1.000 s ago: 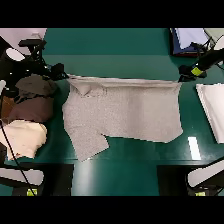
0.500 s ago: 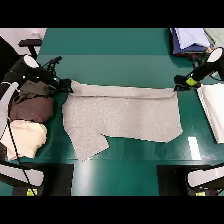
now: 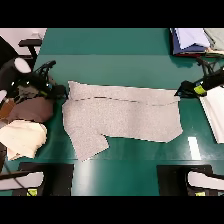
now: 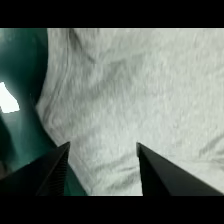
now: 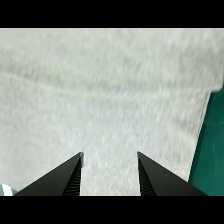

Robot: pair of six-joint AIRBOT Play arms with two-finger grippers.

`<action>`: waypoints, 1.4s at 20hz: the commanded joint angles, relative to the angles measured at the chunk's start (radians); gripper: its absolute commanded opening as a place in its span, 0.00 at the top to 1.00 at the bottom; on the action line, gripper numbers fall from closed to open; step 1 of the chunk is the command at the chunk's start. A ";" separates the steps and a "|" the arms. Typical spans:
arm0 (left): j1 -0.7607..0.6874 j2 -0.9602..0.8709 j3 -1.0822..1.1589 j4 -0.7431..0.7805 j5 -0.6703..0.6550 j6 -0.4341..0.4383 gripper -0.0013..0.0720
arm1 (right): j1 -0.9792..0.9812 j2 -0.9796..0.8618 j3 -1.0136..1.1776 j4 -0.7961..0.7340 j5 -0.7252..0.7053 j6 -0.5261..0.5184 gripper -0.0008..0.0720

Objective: Fold the shirts.

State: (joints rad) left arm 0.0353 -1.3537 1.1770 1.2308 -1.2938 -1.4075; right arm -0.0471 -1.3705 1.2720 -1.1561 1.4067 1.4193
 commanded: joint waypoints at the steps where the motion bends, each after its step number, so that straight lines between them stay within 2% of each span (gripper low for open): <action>1: 0.003 0.235 -0.291 0.035 0.003 -0.046 0.30 | -0.040 0.169 -0.166 0.065 -0.017 -0.034 0.44; 4: 0.003 0.396 -0.546 -0.055 0.025 -0.061 0.30 | -0.043 0.260 -0.251 0.065 -0.070 -0.042 0.44; 7: 0.003 0.442 -0.682 -0.175 0.096 -0.055 0.30 | -0.042 0.293 -0.280 0.065 -0.079 -0.042 0.44; 12: -0.098 0.441 -0.753 -0.273 0.372 -0.058 0.31 | -0.039 0.295 -0.283 0.065 -0.074 -0.042 0.44; 16: -0.139 0.442 -0.752 -0.273 0.383 -0.089 0.31 | -0.058 0.296 -0.289 0.050 -0.007 -0.046 0.44; 17: -0.139 0.442 -0.752 -0.272 0.362 -0.088 0.50 | -0.081 0.296 -0.306 0.050 0.014 -0.046 0.44; 18: -0.139 0.442 -0.750 -0.270 0.335 -0.079 0.87 | -0.114 0.296 -0.337 0.047 0.042 -0.046 0.44; 19: -0.139 0.442 -0.744 -0.270 0.313 -0.076 0.94 | -0.148 0.296 -0.377 0.043 0.061 -0.046 0.44; 21: -0.139 0.442 -0.730 -0.270 0.278 -0.076 0.94 | -0.212 0.296 -0.484 0.031 0.068 -0.046 0.42; 22: -0.139 0.442 -0.724 -0.272 0.266 -0.076 0.94 | -0.238 0.296 -0.542 0.031 0.066 -0.046 0.28; 23: -0.139 0.442 -0.720 -0.271 0.260 -0.075 0.94 | -0.257 0.296 -0.597 0.037 0.058 -0.046 0.24; 26: -0.139 0.442 -0.718 -0.272 0.260 -0.066 0.94 | -0.252 0.295 -0.718 0.045 -0.006 -0.046 0.27; 28: -0.139 0.442 -0.718 -0.272 0.256 -0.066 0.94 | -0.214 0.295 -0.762 0.074 -0.058 -0.046 0.34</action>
State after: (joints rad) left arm -0.1040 -0.9127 0.4561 0.9600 -1.0252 -1.4792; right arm -0.2779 -1.0748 0.5972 -1.1080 1.4090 1.3735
